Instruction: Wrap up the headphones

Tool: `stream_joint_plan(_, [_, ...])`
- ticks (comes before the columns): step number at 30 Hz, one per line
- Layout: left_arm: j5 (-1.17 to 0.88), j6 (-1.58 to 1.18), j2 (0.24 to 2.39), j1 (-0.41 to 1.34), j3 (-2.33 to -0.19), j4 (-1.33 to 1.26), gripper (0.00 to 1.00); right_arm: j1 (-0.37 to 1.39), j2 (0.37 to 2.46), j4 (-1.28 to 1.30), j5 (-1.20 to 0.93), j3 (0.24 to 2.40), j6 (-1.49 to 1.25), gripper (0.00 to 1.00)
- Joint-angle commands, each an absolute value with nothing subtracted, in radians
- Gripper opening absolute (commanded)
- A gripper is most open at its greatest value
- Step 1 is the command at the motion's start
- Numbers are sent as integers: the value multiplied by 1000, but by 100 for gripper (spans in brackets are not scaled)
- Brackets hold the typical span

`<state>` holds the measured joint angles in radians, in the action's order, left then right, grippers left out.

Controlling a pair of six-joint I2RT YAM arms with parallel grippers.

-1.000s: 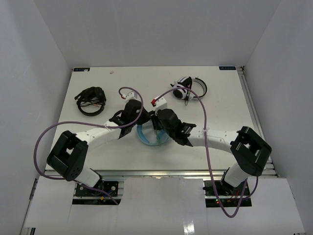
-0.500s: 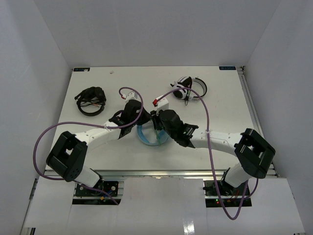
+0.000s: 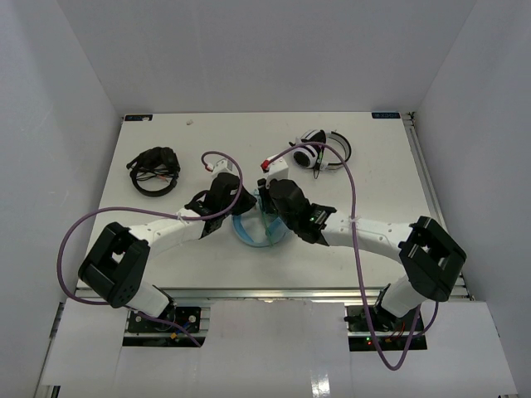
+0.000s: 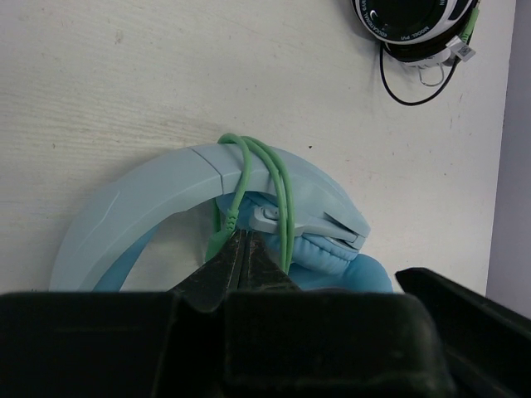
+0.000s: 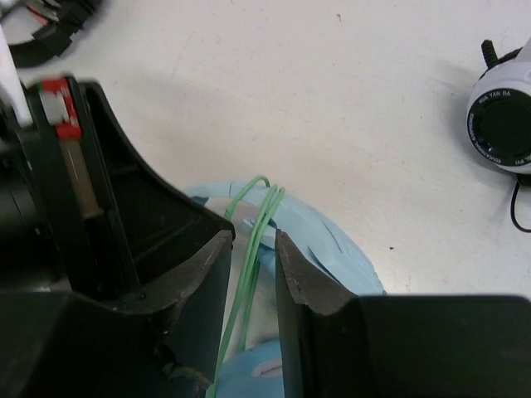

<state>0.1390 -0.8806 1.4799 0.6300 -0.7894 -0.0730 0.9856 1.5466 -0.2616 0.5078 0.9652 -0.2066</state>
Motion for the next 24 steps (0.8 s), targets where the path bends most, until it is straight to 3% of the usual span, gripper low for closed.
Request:
stream_joint_plan(1, [143, -874, 1448, 634, -768, -101, 0, 952, 1590, -211, 480, 1092, -241, 34])
stream_joint_plan(24, [153, -872, 1447, 634, -741, -123, 0, 955, 1767, -141, 382, 1190, -265, 34])
